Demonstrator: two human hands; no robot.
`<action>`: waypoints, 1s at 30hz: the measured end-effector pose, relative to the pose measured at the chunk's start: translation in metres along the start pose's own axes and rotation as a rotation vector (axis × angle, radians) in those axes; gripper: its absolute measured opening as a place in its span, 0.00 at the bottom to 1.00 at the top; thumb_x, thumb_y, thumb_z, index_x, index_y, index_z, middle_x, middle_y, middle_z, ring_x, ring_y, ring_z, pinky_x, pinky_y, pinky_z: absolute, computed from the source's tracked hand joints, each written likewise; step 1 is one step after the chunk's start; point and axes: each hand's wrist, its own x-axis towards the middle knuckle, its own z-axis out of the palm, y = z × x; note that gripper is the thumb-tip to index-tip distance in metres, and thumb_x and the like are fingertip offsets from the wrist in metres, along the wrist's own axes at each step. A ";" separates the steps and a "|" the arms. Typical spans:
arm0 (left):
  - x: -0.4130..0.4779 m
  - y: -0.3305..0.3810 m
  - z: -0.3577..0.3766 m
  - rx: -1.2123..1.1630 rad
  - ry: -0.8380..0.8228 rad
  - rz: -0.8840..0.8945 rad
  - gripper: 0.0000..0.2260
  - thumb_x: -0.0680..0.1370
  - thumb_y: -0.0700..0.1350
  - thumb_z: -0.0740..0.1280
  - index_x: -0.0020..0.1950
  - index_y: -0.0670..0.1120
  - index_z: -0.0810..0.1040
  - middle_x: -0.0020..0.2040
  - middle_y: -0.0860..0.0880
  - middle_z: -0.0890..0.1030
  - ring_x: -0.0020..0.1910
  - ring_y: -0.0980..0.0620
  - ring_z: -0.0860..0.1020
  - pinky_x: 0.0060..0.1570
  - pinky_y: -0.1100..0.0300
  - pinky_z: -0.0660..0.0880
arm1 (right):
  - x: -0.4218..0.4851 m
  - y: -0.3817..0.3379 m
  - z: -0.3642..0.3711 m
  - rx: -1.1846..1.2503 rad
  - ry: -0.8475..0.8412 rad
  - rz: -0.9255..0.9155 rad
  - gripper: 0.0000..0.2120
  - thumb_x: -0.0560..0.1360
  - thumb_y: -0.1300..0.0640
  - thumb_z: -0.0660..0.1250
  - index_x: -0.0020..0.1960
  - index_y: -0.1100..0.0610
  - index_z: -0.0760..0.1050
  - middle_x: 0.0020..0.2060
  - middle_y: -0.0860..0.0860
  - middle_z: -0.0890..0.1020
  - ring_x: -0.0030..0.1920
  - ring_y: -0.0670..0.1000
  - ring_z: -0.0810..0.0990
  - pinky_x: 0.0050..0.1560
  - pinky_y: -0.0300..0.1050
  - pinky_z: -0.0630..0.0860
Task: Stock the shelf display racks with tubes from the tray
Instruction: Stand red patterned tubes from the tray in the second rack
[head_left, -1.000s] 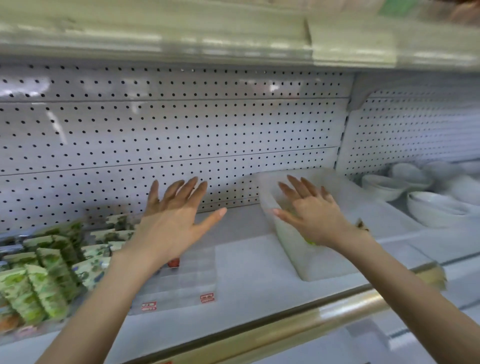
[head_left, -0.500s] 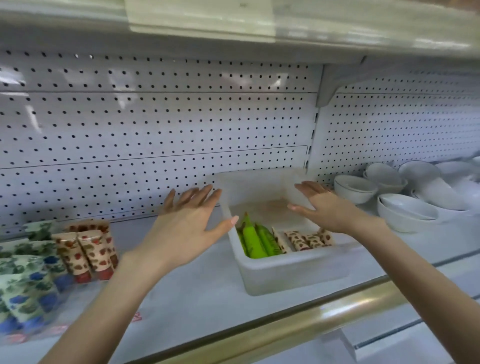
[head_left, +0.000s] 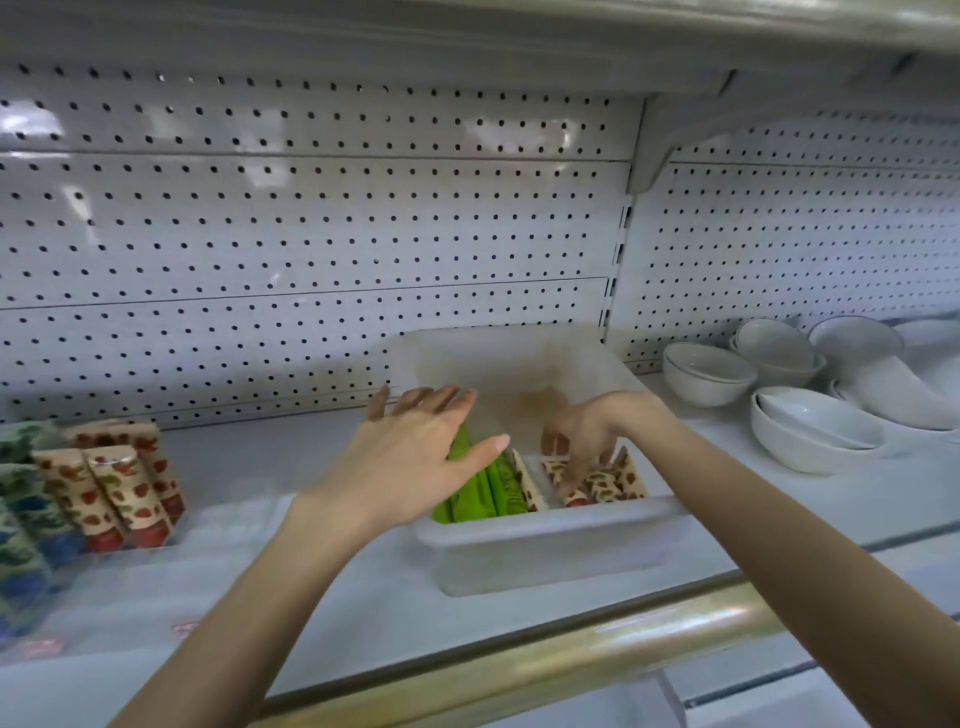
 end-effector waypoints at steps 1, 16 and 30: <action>0.001 0.000 0.001 -0.002 -0.002 -0.003 0.31 0.76 0.66 0.45 0.76 0.52 0.54 0.76 0.54 0.56 0.74 0.53 0.55 0.73 0.47 0.47 | 0.000 0.000 0.001 -0.006 -0.007 -0.003 0.35 0.66 0.50 0.76 0.68 0.53 0.64 0.66 0.53 0.69 0.63 0.57 0.72 0.60 0.51 0.76; 0.017 0.012 0.009 -0.142 0.004 -0.036 0.28 0.78 0.63 0.49 0.75 0.50 0.59 0.74 0.51 0.63 0.70 0.50 0.64 0.69 0.53 0.58 | -0.024 0.009 -0.002 0.508 0.216 -0.428 0.12 0.72 0.56 0.71 0.52 0.55 0.71 0.48 0.48 0.76 0.51 0.52 0.80 0.49 0.41 0.79; 0.033 0.020 0.015 -0.862 0.136 0.003 0.07 0.76 0.46 0.67 0.53 0.47 0.77 0.50 0.50 0.82 0.46 0.58 0.81 0.50 0.66 0.77 | -0.043 -0.002 -0.012 1.129 0.593 -0.878 0.04 0.71 0.66 0.68 0.41 0.59 0.76 0.34 0.48 0.82 0.37 0.46 0.82 0.37 0.38 0.79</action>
